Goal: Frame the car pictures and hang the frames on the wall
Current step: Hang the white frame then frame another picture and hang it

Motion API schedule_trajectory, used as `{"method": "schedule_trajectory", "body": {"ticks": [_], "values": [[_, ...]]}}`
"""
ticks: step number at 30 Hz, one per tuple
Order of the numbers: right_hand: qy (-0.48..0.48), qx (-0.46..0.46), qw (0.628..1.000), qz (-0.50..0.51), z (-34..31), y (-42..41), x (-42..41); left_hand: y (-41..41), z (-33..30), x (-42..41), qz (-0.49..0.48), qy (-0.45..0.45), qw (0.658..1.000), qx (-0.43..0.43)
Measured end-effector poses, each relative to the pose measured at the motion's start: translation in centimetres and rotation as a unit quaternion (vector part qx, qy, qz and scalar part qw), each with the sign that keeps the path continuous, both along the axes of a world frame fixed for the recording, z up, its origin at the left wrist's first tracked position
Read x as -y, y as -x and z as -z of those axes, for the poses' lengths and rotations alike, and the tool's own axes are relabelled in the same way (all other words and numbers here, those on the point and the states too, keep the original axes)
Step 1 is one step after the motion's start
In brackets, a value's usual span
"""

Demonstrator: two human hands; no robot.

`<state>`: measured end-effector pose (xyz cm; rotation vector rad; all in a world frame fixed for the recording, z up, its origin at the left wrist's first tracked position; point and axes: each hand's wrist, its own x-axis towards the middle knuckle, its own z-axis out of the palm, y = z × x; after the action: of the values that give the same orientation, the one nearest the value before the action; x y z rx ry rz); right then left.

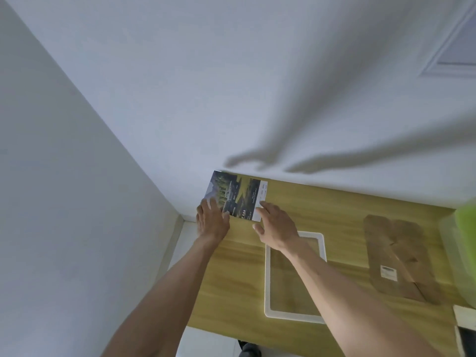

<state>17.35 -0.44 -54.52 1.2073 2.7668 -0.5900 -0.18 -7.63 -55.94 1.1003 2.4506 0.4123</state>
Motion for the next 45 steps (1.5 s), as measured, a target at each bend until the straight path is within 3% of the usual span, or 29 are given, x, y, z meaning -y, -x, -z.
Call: {"method": "schedule_trajectory", "body": {"ticks": [7, 14, 23, 30, 34, 37, 40, 45], "values": [[0.043, 0.123, 0.991, -0.031, 2.1, 4.2, -0.3, 3.5, 1.8, -2.5, -0.103, -0.018, 0.988, 0.115], [0.037, 0.108, 0.993, -0.02, 3.2, 4.4, -0.1, 4.8, 1.8, -2.6, -0.199, -0.111, 0.956, 0.187], [-0.092, -0.029, 0.995, 0.001, 1.7, 6.0, 1.2, 2.3, -2.2, -1.7, -0.248, -0.202, 0.902, 0.29], [-0.105, -0.13, 0.981, 0.1, -2.4, 3.9, 1.0, -0.5, -5.8, -0.3, -0.162, -0.285, 0.882, 0.338], [-0.056, -0.244, 0.955, 0.158, -4.3, 0.3, 0.0, -2.5, -6.9, 0.4, -0.15, -0.272, 0.899, 0.31], [0.039, -0.326, 0.922, 0.207, -6.1, -3.7, 0.1, -4.4, -7.7, 0.7, -0.125, -0.223, 0.924, 0.285], [0.129, -0.333, 0.899, 0.252, -7.0, -7.6, 0.2, -6.3, -7.6, 0.9, -0.068, -0.19, 0.939, 0.278], [0.205, -0.368, 0.858, 0.294, -6.7, -13.9, 1.9, -12.1, -8.2, 2.2, -0.053, -0.231, 0.923, 0.303]]}}
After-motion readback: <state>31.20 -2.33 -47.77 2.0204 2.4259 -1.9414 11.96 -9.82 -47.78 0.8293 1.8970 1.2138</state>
